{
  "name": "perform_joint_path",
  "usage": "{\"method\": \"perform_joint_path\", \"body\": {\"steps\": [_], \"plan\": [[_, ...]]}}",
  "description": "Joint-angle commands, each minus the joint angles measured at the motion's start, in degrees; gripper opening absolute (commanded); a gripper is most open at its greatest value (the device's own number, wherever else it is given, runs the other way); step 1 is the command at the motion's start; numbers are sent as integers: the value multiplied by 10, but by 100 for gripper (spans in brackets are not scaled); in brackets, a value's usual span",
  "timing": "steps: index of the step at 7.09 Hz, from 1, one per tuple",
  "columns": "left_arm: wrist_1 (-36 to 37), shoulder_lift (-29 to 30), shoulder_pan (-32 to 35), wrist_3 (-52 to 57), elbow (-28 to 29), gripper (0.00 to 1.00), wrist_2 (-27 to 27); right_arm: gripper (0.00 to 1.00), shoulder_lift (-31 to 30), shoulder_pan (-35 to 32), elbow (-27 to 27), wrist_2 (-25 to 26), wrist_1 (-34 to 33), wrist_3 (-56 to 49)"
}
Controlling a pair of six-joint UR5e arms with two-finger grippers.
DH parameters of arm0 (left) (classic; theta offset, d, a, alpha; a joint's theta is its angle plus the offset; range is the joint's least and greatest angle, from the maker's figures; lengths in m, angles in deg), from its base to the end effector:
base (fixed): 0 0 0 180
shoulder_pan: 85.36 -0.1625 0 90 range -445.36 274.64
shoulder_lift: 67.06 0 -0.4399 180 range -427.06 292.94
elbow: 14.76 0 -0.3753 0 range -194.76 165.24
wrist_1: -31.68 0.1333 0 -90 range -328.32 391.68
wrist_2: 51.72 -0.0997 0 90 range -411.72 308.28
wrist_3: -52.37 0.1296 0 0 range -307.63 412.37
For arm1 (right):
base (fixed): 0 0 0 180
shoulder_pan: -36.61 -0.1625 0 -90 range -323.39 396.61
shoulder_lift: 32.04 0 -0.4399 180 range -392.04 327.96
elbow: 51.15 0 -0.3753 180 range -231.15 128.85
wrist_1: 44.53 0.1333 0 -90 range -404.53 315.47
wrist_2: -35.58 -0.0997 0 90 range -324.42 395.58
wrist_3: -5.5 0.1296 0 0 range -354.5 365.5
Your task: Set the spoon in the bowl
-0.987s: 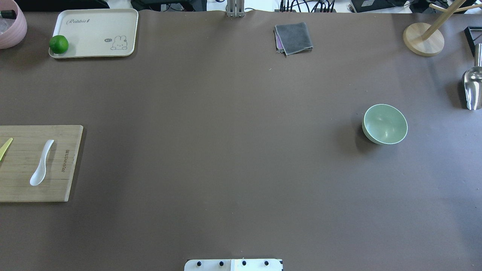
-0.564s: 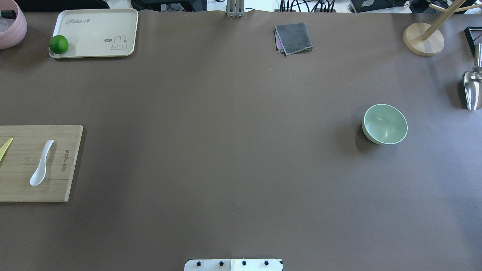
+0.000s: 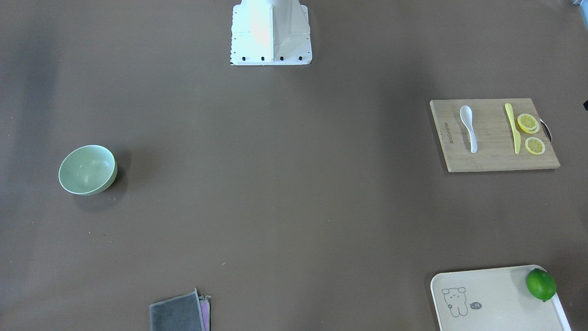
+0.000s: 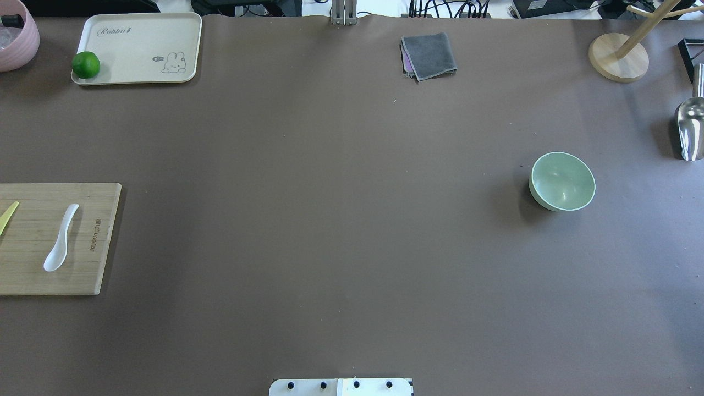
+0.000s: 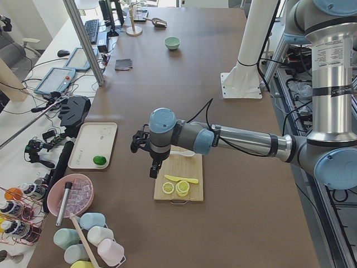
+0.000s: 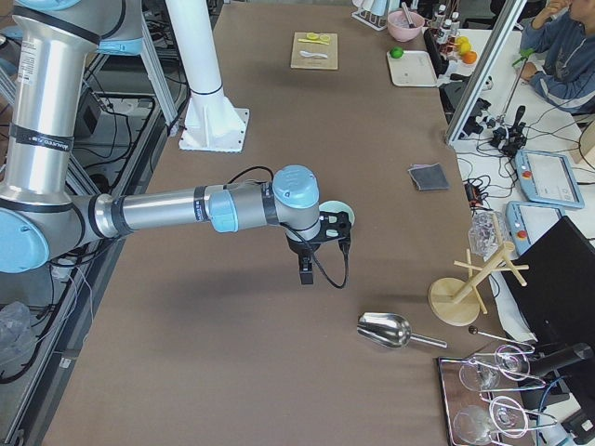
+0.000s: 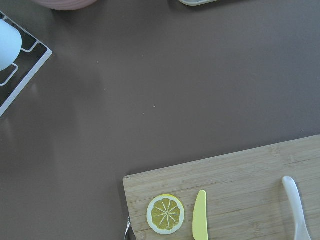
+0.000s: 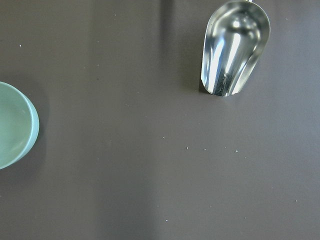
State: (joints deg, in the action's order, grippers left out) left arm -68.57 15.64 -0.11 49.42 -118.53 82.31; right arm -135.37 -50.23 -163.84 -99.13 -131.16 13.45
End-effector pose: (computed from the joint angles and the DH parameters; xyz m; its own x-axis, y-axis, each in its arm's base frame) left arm -0.0067 -0.4414 0.6171 0.7031 0.2093 -0.6796 -0.0432 0.9665 0.2531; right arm 0.0208 -0.3882 0.5974 0.7017 -0.0574 0.7101 -0.0437 0.9914 0.1233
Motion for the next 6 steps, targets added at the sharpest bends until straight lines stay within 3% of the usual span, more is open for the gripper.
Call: {"method": "perform_joint_path", "body": {"steps": [1, 4, 5, 6], "plan": [[-74, -4, -3, -4, 46, 99, 3, 100, 8, 1, 0, -1, 0, 9], [-93, -3, -8, -4, 50, 99, 4, 100, 13, 37, 0, -6, 15, 39], [-92, 7, -13, -65, 39, 97, 5, 100, 13, 59, 1, -6, 43, 40], [-91, 16, -73, -168, 4, 93, 11, 100, 13, 79, 3, -9, 52, 63]]}}
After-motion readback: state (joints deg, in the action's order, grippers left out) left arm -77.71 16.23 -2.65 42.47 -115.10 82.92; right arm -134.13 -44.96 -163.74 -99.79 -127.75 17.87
